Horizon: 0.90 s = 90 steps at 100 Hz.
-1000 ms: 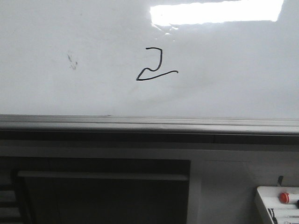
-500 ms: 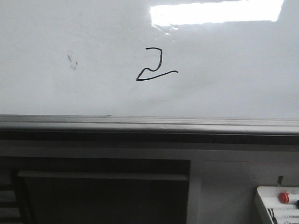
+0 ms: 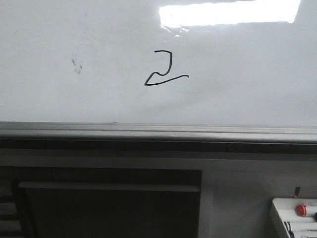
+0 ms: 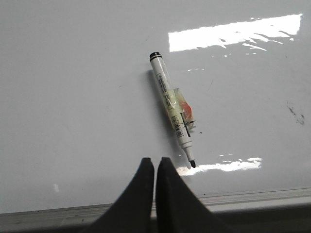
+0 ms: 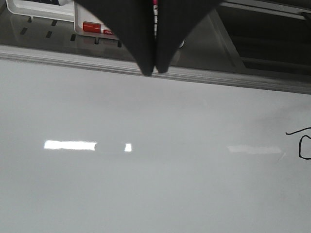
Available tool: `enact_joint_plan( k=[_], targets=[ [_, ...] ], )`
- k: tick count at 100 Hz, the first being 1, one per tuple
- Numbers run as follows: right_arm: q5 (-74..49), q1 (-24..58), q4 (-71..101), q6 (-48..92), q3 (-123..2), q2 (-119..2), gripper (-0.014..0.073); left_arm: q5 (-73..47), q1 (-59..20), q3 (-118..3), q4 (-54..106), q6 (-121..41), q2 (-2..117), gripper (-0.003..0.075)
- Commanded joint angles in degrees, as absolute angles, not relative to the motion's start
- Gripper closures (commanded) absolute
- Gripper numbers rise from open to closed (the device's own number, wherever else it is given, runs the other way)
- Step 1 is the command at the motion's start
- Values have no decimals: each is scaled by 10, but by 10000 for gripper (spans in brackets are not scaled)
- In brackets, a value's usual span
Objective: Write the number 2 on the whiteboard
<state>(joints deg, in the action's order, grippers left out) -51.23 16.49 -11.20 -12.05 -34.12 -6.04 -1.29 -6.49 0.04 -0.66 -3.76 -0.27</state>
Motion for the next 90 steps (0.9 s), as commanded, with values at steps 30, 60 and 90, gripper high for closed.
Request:
enact_joint_plan(
  k=[30,60,90],
  targets=[
    [-462,160,-124,-115,-348,-62,666,35,-67,19,-7,-32,-18,738],
    [-137,56,-85,-115,-154,2,666,35,-67,19,-7,-32,-18,738],
    [73,-8,-38,-116,25,15,666,35,-67,19,-7,-32,-18,738]
  ],
)
